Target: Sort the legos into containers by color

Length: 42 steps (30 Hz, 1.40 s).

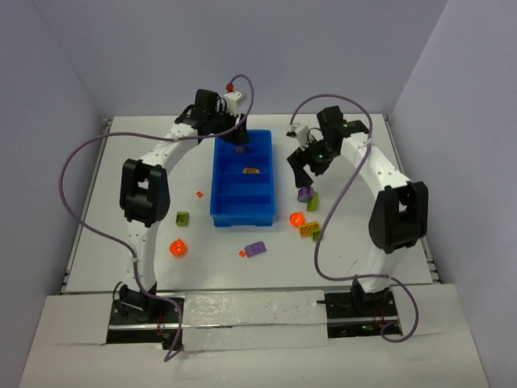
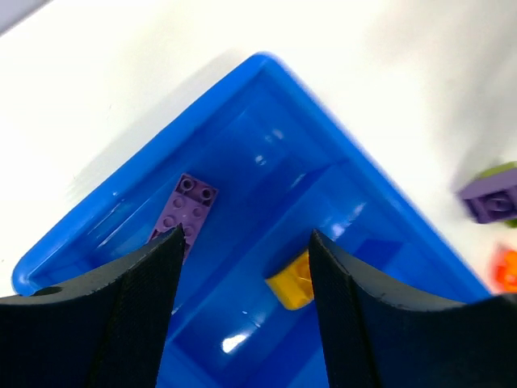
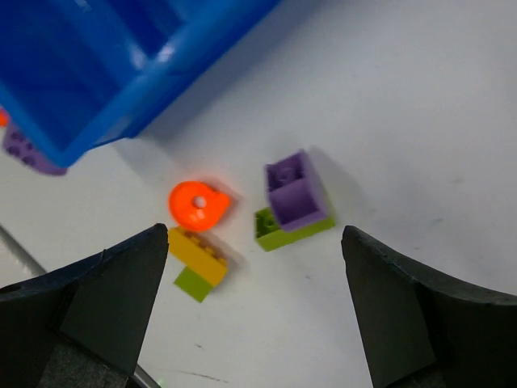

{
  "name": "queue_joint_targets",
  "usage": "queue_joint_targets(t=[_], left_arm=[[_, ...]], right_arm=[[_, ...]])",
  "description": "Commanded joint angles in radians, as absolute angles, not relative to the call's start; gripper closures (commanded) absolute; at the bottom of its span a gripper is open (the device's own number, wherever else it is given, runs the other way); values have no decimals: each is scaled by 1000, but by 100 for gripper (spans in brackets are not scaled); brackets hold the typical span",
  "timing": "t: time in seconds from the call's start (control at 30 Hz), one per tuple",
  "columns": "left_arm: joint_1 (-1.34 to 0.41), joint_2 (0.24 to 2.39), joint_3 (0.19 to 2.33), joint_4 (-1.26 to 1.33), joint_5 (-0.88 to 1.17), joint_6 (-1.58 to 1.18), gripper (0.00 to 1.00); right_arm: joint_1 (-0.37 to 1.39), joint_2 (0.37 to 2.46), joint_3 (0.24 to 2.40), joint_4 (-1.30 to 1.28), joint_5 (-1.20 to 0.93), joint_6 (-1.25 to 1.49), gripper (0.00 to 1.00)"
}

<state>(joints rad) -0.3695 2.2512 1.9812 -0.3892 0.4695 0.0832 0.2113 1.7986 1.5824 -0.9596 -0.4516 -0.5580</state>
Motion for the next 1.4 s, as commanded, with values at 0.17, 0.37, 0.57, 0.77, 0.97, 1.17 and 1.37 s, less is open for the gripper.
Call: queue_joint_targets(t=[0.17,0.37,0.57,0.77,0.97,1.17,1.37], left_arm=[[-273,1983,1951,-374,687,-94,29],[-220,1864,1866,-391,693,-108,28],[-201,1790,1802,-411,647,-80,28],[-189,1746,1756,-394,639,-75,27],[-175,1728,1727,-380,646,-72,27],[-166,1706,1696,-373,651,-74,27],[-164,1684,1672,-373,646,-67,27]], right_arm=[[497,1519,1403,-982,-486,-736,8],[751,1517,1332,-925,-442,-784,13],[905,1568,1283,-831,-400,-859,15],[988,1638,1280,-778,-348,-888,20],[1029,1691,1256,-745,-318,-876,25],[1035,1746,1236,-730,-301,-876,26],[1034,1789,1205,-706,-282,-888,27]])
